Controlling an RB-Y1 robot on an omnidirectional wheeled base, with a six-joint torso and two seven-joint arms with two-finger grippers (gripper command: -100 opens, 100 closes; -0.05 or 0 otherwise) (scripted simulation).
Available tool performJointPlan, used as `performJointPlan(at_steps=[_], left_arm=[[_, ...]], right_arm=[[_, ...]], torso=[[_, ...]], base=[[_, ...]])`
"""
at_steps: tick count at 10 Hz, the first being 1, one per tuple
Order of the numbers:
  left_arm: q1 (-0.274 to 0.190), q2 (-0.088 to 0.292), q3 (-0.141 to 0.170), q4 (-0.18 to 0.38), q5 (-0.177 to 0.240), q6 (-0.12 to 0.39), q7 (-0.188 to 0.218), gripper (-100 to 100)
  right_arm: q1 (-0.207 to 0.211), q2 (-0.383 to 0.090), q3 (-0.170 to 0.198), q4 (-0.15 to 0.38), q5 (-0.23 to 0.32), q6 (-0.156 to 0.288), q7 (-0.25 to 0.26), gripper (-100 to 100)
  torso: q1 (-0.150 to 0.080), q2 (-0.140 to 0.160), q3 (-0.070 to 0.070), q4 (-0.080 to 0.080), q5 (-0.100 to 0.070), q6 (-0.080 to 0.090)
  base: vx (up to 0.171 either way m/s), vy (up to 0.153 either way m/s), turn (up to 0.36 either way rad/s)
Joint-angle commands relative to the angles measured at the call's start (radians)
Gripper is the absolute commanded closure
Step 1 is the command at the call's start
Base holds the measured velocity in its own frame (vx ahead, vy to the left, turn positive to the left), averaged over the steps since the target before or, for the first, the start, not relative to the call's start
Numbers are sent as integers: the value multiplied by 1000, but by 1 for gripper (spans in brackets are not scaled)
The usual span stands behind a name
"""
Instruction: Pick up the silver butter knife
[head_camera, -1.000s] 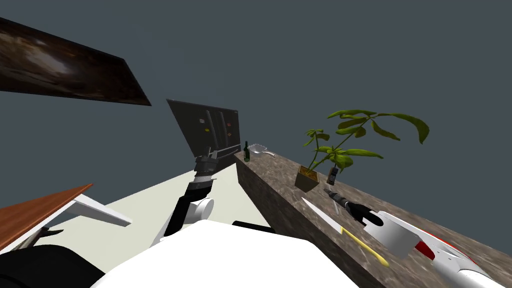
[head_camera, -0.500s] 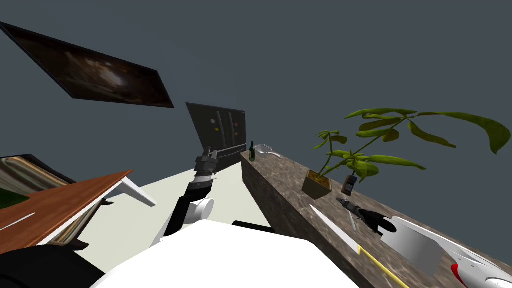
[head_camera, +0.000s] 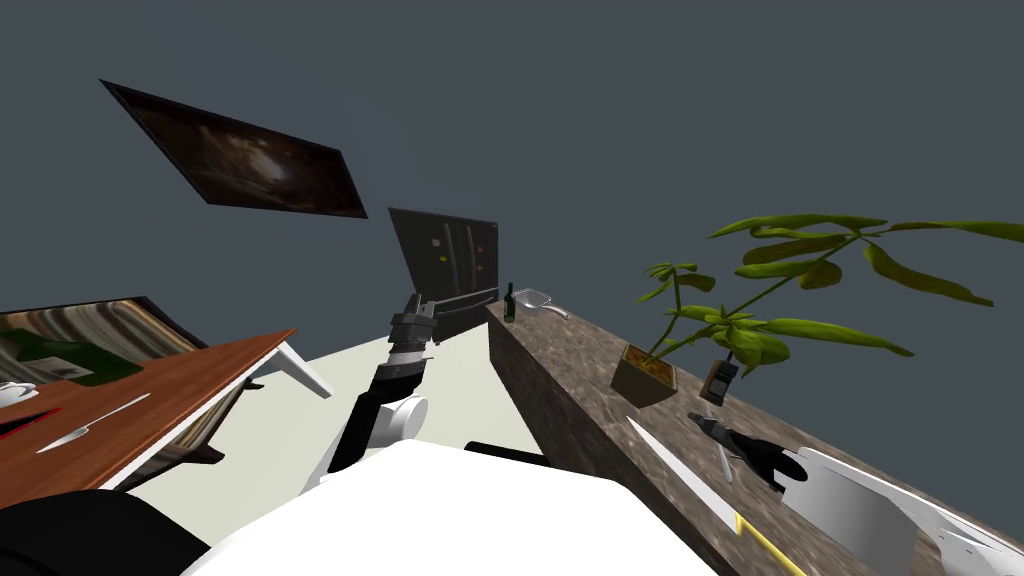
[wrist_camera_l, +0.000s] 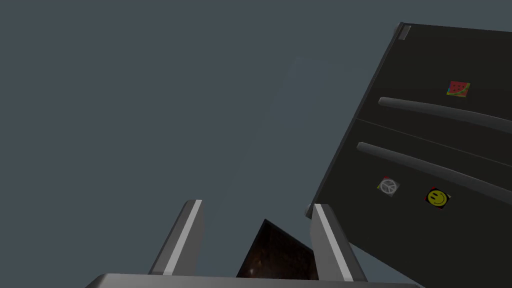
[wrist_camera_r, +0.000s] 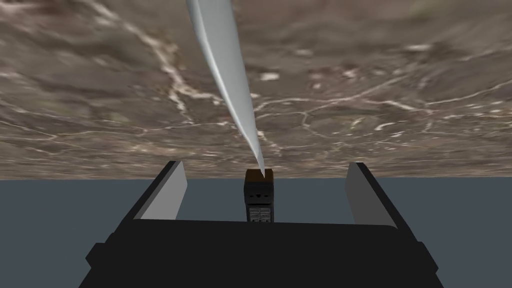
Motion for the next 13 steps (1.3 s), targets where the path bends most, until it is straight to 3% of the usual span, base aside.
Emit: performJointPlan(at_steps=[1,2,3,5,6,8,11,13], left_arm=[[0,0,0,0,0,0,0,0],[0,0,0,0,0,0,0,0],[0,0,0,0,0,0,0,0],[0,0,0,0,0,0,0,0],[0,0,0,0,0,0,0,0],[0,0,0,0,0,0,0,0],[0,0,0,0,0,0,0,0],[0,0,0,0,0,0,0,0]], right_arm=[[8,15,-3,50,36,-50,-20,-100],[8,15,-3,67,36,-69,-20,-100],[16,29,-5,97,73,-98,-41,-100],[16,29,-5,134,73,-138,-41,-100],[23,44,-8,167,109,-172,-61,-100],[23,44,-8,200,109,-207,-61,-100],[39,73,-13,301,182,-299,-102,-100],[39,73,-13,334,182,-345,-102,-100]], torso=[[0,0,0,0,0,0],[1,-3,-2,-1,0,0],[2,-5,-3,-1,1,0],[3,-7,-4,-2,1,0],[2,-3,-2,-1,1,0],[2,-2,-1,-1,1,0],[3,-2,-1,-1,1,0],[3,-2,-1,-1,1,0]], base=[[65,24,-39],[91,39,-28],[121,51,-33],[60,37,-28],[36,35,-59],[25,26,-21],[39,43,-79],[29,32,-48]])
